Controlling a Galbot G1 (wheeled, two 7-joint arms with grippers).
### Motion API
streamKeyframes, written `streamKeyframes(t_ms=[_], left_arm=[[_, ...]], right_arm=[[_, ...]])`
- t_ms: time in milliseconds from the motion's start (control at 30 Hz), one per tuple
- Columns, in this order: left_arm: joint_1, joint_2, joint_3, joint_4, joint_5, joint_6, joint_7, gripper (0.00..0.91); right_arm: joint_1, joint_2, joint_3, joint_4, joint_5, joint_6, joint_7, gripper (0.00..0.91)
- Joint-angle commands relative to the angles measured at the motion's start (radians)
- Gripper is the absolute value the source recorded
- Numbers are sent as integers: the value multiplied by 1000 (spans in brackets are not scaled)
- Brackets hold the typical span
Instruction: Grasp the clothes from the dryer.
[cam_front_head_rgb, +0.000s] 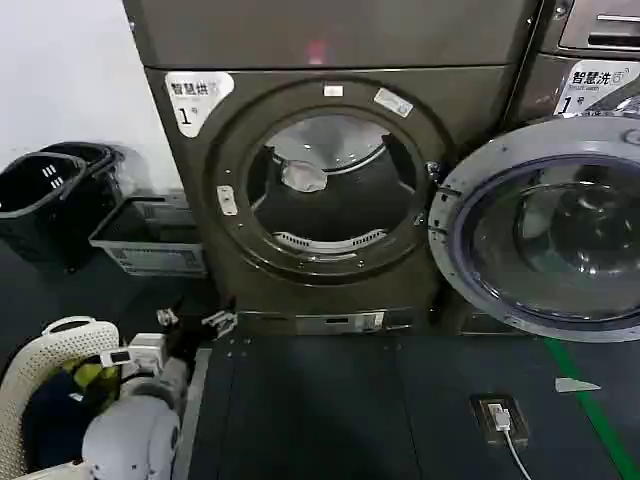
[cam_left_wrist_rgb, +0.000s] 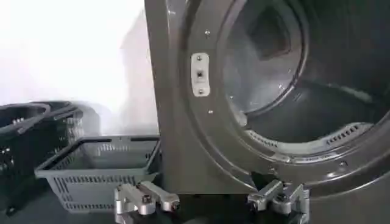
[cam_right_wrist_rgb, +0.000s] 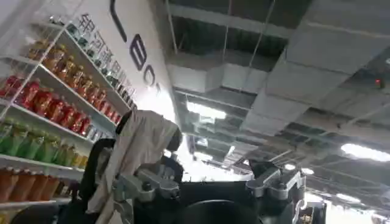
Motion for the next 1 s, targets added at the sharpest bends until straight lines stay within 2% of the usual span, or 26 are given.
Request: streamKeyframes(t_ms=[33,100,233,1000], left_arm=[[-1,-3,0,-1,-1,49,-6,907],[-1,-6,4,0,2,49,-5,907],[1,-5,8,1,6,49,-4,907],[17,-13,22,-9,9,49,4,907]], right_arm=[[1,1,-6,6,8,-3,8,907],[4,-1,-18,-8,51,49,25,907],[6,0,-13,-31,44,57,18,907],[26,3,-20,-40,44,48,29,907]])
